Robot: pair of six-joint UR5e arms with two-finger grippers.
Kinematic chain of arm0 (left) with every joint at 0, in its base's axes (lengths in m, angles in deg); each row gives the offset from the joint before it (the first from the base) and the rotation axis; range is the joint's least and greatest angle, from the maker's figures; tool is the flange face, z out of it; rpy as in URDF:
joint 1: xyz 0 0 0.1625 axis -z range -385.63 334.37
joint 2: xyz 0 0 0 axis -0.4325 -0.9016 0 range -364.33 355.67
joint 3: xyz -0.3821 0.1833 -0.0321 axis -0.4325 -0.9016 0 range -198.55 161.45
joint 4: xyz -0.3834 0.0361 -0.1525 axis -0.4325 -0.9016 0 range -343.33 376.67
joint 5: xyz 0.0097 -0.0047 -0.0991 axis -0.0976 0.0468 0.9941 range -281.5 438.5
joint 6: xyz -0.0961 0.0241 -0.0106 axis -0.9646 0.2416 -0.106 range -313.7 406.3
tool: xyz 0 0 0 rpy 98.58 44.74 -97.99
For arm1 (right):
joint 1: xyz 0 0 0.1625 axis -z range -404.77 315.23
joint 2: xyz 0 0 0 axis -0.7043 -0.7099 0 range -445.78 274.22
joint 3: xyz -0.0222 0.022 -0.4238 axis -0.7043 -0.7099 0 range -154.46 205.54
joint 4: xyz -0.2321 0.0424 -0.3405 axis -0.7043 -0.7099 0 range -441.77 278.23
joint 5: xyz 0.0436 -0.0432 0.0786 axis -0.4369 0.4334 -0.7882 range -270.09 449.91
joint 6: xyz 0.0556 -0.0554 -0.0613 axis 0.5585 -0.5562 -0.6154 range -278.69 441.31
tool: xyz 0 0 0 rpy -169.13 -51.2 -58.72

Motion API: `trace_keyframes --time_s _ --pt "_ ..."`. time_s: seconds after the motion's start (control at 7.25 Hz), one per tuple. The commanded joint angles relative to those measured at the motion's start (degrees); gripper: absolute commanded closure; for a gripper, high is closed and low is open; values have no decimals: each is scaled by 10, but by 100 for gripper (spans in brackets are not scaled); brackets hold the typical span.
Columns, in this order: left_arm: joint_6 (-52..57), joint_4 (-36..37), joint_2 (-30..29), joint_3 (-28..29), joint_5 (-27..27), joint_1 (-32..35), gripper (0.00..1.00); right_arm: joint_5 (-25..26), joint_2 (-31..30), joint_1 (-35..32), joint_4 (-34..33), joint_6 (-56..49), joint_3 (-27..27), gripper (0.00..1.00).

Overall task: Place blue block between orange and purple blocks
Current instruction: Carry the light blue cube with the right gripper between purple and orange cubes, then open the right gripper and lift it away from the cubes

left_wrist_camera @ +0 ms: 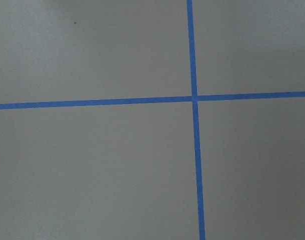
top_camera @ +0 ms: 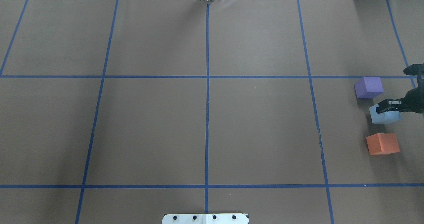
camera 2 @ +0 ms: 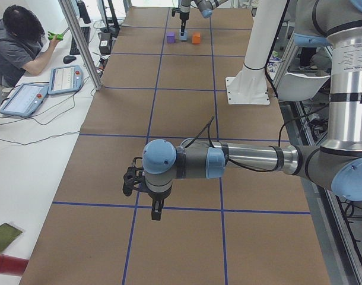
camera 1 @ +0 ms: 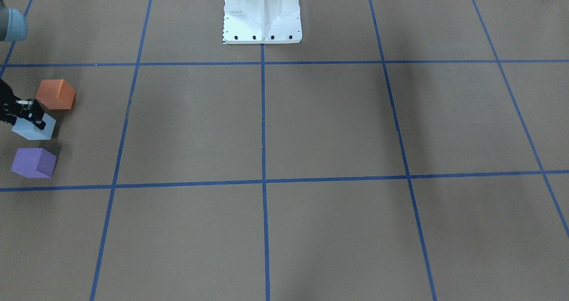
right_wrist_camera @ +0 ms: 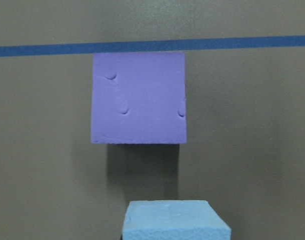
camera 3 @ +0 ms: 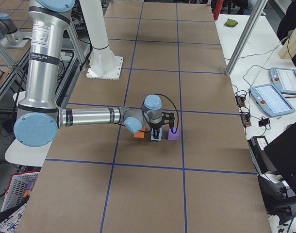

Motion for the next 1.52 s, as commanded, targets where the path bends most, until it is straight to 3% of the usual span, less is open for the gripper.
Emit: trace_keyframes --time_s 0.0,0.28,0.55,0.83,1.1,1.24,1.38 --pt "0 0 0 0 0 0 0 1 2 0 -1 0 13 1" --pt "0 0 1 0 1 0 0 -8 -3 -18 -9 -3 58 0" --pt "0 0 1 0 1 0 0 -74 -9 -92 -29 -72 57 0" --pt "0 0 0 0 1 0 0 -115 -12 -200 -147 -293 58 0" --pt "0 0 1 0 0 0 0 -109 -1 -307 -336 -547 53 0" --pt "1 -1 0 0 1 0 0 -111 1 -333 -389 -597 60 1" --pt "1 1 2 2 6 0 0 -118 -5 -343 -402 -590 62 1"
